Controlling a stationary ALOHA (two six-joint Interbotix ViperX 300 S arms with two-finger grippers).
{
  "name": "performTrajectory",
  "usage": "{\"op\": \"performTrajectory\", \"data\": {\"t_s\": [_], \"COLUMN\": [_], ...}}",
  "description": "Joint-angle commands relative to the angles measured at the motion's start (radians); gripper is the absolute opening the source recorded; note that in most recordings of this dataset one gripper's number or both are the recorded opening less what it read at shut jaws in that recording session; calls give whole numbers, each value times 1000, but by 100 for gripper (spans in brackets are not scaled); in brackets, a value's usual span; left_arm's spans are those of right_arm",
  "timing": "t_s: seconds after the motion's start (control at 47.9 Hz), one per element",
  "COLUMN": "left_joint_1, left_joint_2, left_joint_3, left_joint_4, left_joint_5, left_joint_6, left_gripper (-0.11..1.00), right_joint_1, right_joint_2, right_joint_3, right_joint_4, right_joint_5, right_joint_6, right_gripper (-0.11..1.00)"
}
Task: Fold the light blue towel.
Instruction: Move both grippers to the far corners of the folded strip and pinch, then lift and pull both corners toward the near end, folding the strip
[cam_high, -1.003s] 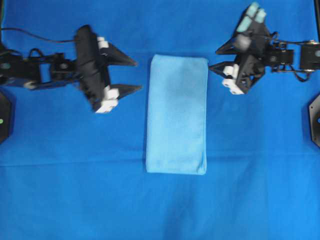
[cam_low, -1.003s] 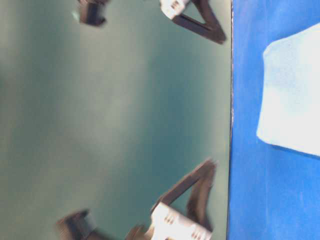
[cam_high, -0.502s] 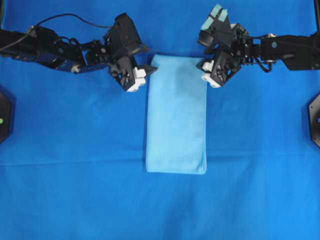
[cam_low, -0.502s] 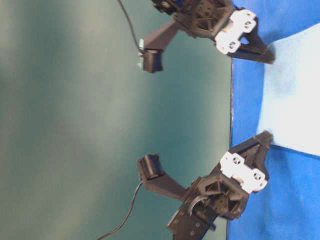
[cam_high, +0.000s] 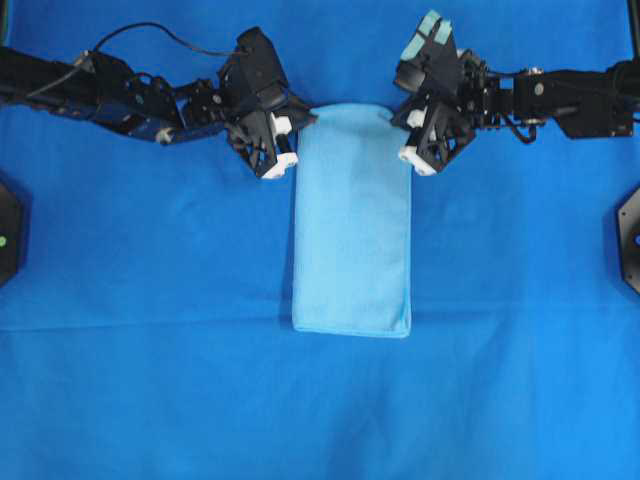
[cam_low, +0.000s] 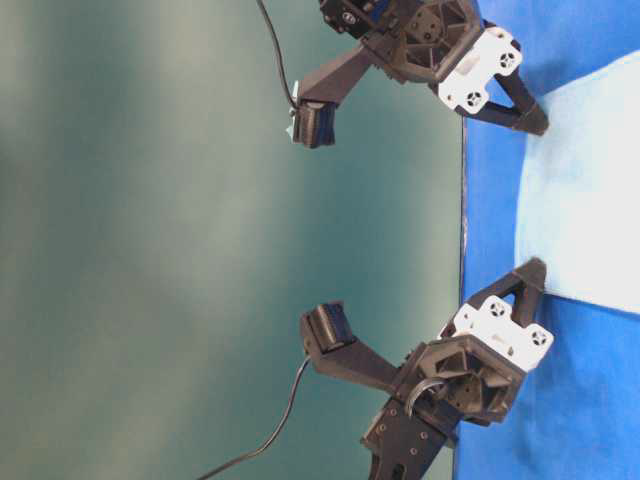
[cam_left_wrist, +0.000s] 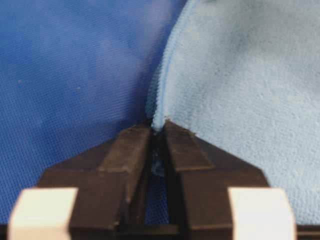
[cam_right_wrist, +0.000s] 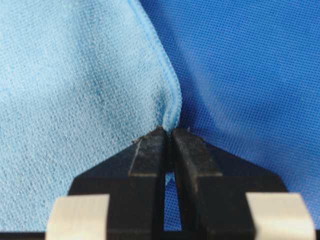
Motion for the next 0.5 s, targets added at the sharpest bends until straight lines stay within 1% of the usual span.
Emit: {"op": "performTrajectory", "data": {"t_s": [0.0,0.063,0.23,0.313,0.481], "left_joint_1": [3,2,3,2,11], "left_joint_2": [-14,-15,-37,-77,-158], "left_joint_3": [-2,-2,-9,-17,-32], "left_joint_4": [-2,-3,-2,-2,-2], "left_joint_5": [8,12,29,48,95], "left_joint_6": [18,34,46,74,150], "left_gripper": [3,3,3,3,3], "right_joint_1": [-3,-3,-3,-6,-15], "right_joint_2": [-11,-11,-29,-60,-129], "right_joint_3": [-2,-3,-9,-12,-14], "right_joint_4": [2,0,2,0,-2], "right_joint_5": [3,5,29,58,127], "right_joint_6": [2,3,6,6,-2], "right_gripper": [4,4,4,4,4]}}
